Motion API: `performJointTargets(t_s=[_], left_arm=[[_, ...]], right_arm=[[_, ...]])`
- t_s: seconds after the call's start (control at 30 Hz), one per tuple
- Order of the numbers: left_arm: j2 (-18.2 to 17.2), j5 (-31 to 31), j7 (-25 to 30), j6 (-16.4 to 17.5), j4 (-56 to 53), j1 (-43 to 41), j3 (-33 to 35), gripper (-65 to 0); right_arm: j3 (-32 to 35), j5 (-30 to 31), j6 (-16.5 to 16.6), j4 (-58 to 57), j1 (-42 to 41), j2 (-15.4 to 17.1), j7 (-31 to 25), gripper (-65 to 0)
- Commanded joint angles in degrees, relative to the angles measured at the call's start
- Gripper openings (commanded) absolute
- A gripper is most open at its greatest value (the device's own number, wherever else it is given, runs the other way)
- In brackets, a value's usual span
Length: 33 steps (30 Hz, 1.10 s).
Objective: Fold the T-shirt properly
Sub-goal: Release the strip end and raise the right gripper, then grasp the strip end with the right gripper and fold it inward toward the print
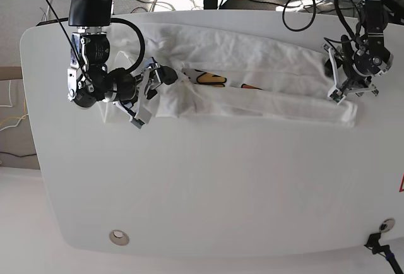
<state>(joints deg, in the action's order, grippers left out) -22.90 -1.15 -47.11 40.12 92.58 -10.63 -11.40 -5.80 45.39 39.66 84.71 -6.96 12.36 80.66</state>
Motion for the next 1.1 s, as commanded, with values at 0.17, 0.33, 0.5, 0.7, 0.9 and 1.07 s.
performJointTargets(t_s=[0.17, 0.33, 0.5, 0.7, 0.9, 1.07], left_arm=[[-0.8, 0.0, 0.1, -0.1, 0.7, 0.1, -0.3, -37.3], [-0.8, 0.0, 0.1, -0.1, 0.7, 0.0, -0.6, -37.3], [-1.0, 0.0, 0.1, -0.1, 0.7, -1.8, -2.4, -37.3], [-1.0, 0.0, -0.1, -0.1, 0.9, -4.3, -4.2, -37.3], [-0.7, -0.1, -0.1, -0.1, 5.9, -5.8, -9.3, -37.3], [-0.7, 0.0, -0.1, -0.1, 12.1, -5.8, -12.7, -37.3]], right_arm=[[1.8, 2.7, 0.3, 1.1, -0.4, 0.4, -0.7, -17.5], [1.9, 2.7, 0.3, 1.1, -0.4, 4.1, -6.8, -17.5], [2.1, -0.9, 0.3, 0.7, -1.8, 7.2, -10.1, -17.5], [2.0, -10.4, 0.3, 1.1, -4.3, 5.4, -10.9, -17.5], [1.8, -7.8, 0.3, 4.6, -4.6, 3.1, -9.5, -17.5], [1.8, -7.3, 0.3, 11.1, -3.6, 2.3, -9.3, -17.5]])
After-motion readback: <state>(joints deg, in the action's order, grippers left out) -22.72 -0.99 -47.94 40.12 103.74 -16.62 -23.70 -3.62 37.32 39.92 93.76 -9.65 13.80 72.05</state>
